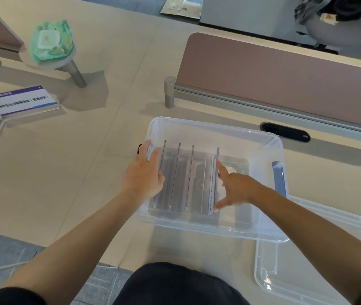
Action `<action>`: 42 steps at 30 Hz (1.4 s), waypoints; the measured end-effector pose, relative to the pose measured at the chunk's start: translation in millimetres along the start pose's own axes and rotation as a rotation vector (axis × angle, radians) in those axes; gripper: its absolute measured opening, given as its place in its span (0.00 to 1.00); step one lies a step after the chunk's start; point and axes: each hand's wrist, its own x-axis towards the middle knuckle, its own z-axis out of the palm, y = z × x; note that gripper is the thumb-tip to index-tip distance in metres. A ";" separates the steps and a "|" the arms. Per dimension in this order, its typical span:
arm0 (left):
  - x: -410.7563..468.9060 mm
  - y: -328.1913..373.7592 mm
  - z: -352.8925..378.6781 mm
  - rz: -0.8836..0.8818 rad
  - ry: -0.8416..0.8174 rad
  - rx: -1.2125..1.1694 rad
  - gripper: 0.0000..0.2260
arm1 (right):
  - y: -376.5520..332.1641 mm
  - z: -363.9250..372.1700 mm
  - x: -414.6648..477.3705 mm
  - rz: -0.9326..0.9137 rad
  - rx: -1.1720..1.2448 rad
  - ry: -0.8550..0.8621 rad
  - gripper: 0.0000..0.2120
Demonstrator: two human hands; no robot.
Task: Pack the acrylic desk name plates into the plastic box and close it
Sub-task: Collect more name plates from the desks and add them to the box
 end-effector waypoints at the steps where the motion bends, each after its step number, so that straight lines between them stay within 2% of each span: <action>1: -0.2 -0.3 -0.1 0.001 0.002 0.002 0.28 | -1.8 0.1 0.9 -0.002 -0.007 0.000 0.71; 14: 0.2 -0.3 -1.0 -0.002 -0.001 -0.008 0.27 | -28.3 3.4 11.2 -0.037 0.005 0.012 0.71; 37: 1.6 -0.8 -1.0 0.008 0.012 -0.016 0.26 | -33.6 4.6 8.8 -0.038 0.055 0.014 0.69; 40: -0.2 -3.1 -2.7 -0.005 0.016 -0.127 0.26 | -35.7 -1.1 3.6 -0.009 -0.012 0.010 0.69; 42: -2.7 -5.7 -6.1 -0.016 0.036 -0.268 0.27 | -41.0 -12.5 -3.7 0.017 -0.047 0.087 0.64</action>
